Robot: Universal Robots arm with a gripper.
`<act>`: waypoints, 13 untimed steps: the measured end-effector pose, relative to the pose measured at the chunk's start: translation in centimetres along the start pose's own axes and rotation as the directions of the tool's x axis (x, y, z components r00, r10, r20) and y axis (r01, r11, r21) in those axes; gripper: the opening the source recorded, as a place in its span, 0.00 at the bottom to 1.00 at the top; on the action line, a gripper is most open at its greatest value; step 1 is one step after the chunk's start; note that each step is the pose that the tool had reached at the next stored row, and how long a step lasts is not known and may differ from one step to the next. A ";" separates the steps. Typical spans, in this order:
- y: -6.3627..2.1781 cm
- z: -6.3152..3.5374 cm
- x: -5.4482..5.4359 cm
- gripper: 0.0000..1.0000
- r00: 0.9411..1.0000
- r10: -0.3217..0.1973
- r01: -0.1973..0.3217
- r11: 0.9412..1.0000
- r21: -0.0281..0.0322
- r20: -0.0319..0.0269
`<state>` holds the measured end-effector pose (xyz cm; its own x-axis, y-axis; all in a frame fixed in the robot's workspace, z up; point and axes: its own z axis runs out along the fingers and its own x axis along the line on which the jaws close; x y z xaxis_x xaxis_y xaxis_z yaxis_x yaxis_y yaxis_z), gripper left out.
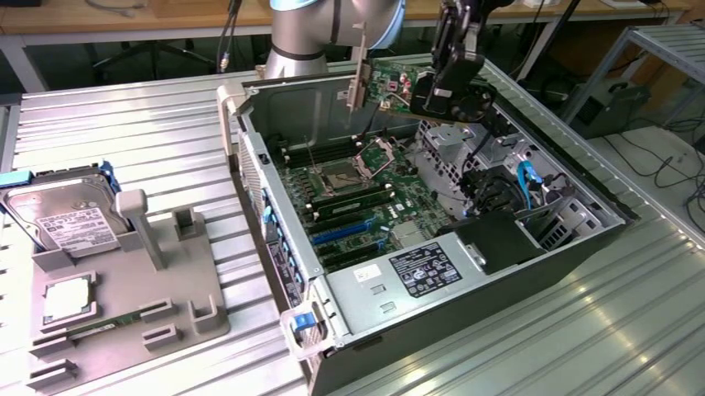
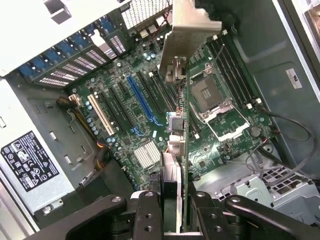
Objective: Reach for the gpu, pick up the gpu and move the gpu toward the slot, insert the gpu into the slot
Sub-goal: 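Insert the gpu into the slot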
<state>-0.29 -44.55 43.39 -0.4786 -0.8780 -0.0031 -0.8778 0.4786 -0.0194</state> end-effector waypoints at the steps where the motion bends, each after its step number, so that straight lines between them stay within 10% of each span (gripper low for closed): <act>1: 0.00 0.00 0.0 0.28 1.000 -0.014 0.014 1.000 0.000 0.000; 13: -0.02 0.00 0.0 0.28 0.995 -0.103 0.103 0.995 0.000 0.002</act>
<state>-0.29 -44.59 43.39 -0.3859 -0.9226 -0.0031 -0.9224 0.3858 -0.0194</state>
